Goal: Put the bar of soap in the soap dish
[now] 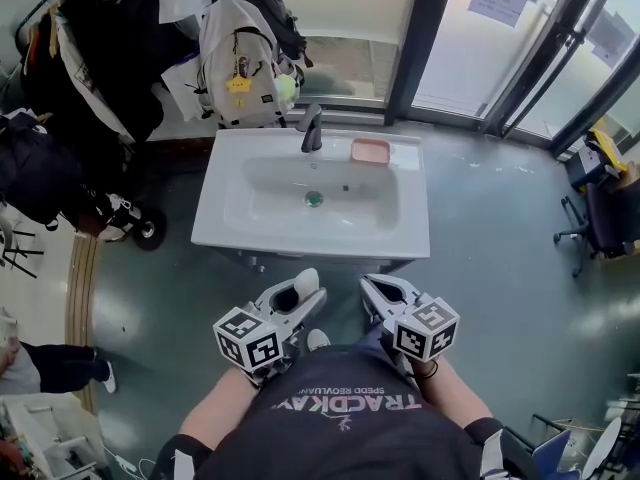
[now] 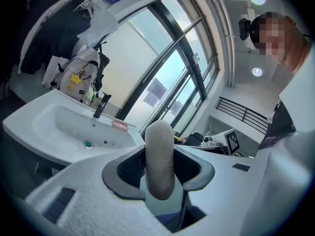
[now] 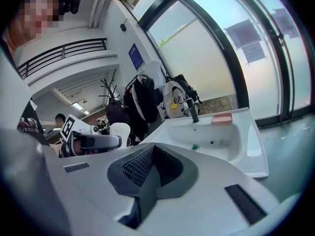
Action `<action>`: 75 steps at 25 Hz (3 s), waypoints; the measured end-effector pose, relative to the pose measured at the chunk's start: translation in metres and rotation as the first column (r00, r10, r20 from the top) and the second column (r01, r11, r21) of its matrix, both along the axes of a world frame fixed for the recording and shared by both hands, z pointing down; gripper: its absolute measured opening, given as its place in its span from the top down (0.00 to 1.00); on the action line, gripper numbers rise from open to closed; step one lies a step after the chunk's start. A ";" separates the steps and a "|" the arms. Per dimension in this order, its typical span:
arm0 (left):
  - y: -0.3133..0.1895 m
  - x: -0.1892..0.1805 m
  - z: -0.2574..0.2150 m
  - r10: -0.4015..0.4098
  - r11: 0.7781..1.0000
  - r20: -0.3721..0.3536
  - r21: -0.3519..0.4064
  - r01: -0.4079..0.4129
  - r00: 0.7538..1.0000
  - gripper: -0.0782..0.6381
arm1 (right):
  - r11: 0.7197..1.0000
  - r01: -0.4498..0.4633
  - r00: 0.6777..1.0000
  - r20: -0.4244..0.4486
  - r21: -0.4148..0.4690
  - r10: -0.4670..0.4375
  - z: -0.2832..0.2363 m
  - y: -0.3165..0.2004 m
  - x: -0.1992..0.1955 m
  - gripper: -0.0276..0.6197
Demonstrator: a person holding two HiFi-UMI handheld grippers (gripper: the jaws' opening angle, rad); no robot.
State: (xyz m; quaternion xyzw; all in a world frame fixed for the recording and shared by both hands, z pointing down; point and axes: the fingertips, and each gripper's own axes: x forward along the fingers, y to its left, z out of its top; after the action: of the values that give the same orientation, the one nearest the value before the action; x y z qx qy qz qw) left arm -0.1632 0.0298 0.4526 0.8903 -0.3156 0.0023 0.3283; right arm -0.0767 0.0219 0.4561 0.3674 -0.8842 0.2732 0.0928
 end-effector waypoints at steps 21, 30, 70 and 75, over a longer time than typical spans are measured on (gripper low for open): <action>-0.088 0.088 0.006 -0.022 0.999 0.008 -0.040 0.022 1.000 0.66 | 0.999 -0.004 1.000 0.004 -0.035 0.004 0.007 -0.094 0.084 0.94; -0.139 0.113 0.018 -0.062 0.996 0.025 -0.063 0.064 0.998 0.66 | 0.998 0.002 1.000 0.021 -0.060 -0.001 0.020 -0.138 0.109 0.94; -0.381 0.183 0.144 -0.430 0.840 0.053 -0.343 0.421 0.901 0.66 | 0.978 0.093 0.996 0.029 -0.187 -0.089 0.101 -0.309 0.190 0.94; -0.396 0.181 0.155 -0.459 0.814 0.089 -0.358 0.458 0.884 0.66 | 0.979 0.084 0.996 -0.009 -0.184 -0.087 0.112 -0.328 0.184 0.94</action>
State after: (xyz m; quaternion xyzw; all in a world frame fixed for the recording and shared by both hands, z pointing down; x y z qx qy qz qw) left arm 0.0176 -0.3661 0.6073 0.7102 -0.5141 -0.0182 0.4806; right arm 0.1075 -0.3062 0.5679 0.3212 -0.8694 0.3461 0.1457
